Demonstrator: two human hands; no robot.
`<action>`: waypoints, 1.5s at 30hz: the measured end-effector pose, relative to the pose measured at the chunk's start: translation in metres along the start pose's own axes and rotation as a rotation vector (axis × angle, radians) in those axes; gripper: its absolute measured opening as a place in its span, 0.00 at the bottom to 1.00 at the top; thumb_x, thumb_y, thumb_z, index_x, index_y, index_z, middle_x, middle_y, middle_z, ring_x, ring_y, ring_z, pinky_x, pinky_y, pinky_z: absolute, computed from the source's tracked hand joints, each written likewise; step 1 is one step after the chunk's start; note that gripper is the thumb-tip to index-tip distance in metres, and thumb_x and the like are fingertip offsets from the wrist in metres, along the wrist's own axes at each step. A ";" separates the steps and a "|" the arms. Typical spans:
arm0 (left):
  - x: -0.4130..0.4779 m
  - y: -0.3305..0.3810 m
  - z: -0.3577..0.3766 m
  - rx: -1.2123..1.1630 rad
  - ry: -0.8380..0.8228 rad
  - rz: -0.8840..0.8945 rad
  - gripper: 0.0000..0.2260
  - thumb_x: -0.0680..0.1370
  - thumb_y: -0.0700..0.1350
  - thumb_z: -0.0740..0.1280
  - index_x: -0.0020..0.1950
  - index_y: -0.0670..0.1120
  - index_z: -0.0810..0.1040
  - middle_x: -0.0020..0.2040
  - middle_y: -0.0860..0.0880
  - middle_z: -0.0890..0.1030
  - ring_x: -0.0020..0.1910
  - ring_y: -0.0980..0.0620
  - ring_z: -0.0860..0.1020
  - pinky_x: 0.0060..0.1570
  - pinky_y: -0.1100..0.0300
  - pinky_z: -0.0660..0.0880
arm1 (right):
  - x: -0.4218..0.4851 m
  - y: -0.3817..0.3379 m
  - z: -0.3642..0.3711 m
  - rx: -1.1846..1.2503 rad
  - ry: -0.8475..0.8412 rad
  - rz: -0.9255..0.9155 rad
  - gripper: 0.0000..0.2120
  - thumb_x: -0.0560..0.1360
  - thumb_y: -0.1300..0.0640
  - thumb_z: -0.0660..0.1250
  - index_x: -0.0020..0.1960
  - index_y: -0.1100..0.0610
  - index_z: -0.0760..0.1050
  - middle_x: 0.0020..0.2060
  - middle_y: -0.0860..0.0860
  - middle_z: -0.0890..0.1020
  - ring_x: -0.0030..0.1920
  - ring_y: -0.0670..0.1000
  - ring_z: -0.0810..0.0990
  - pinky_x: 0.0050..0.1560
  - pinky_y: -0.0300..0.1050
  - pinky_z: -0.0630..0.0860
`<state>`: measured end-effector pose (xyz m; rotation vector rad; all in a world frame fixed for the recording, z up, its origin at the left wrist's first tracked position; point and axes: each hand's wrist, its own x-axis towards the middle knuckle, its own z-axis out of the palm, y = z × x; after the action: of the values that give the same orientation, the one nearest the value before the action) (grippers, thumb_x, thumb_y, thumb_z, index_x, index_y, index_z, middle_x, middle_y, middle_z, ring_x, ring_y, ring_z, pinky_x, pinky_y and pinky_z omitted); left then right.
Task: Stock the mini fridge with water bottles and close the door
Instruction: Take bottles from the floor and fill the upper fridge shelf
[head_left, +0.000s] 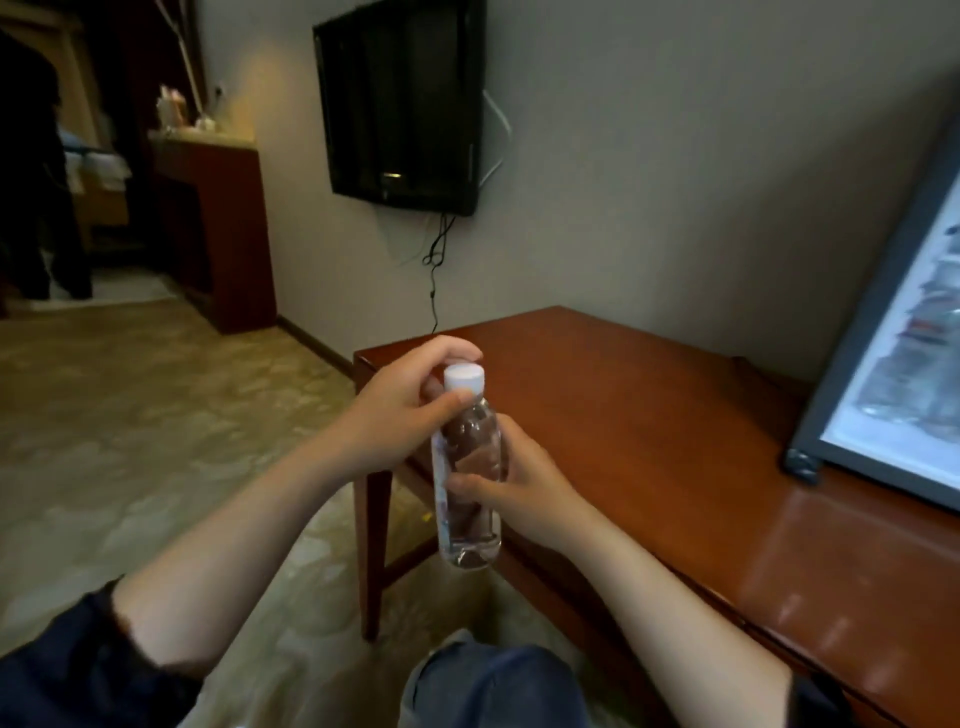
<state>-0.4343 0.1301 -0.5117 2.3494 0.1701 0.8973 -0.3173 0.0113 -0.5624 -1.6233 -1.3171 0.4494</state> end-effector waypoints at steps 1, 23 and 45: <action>0.005 0.007 0.005 -0.066 0.020 -0.010 0.15 0.74 0.48 0.63 0.60 0.49 0.72 0.52 0.56 0.76 0.39 0.60 0.75 0.42 0.69 0.73 | -0.003 -0.003 -0.010 0.021 0.031 0.005 0.22 0.70 0.55 0.73 0.61 0.50 0.70 0.53 0.48 0.80 0.53 0.46 0.80 0.58 0.51 0.77; 0.111 0.154 0.195 -0.556 -0.254 0.158 0.32 0.68 0.45 0.74 0.68 0.61 0.66 0.54 0.56 0.82 0.52 0.57 0.81 0.58 0.51 0.77 | -0.099 -0.049 -0.236 -0.039 0.686 0.099 0.06 0.75 0.62 0.67 0.40 0.54 0.76 0.38 0.53 0.82 0.43 0.54 0.82 0.51 0.51 0.79; 0.254 0.311 0.305 -0.512 -0.262 0.319 0.33 0.72 0.48 0.72 0.73 0.54 0.60 0.52 0.64 0.73 0.49 0.62 0.74 0.47 0.67 0.74 | -0.140 -0.077 -0.428 -0.535 1.154 0.252 0.29 0.65 0.40 0.69 0.60 0.53 0.70 0.54 0.50 0.81 0.54 0.55 0.80 0.57 0.56 0.76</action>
<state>-0.0739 -0.1908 -0.3647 2.0036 -0.4970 0.6637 -0.0804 -0.3070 -0.3348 -1.9775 -0.3405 -0.7031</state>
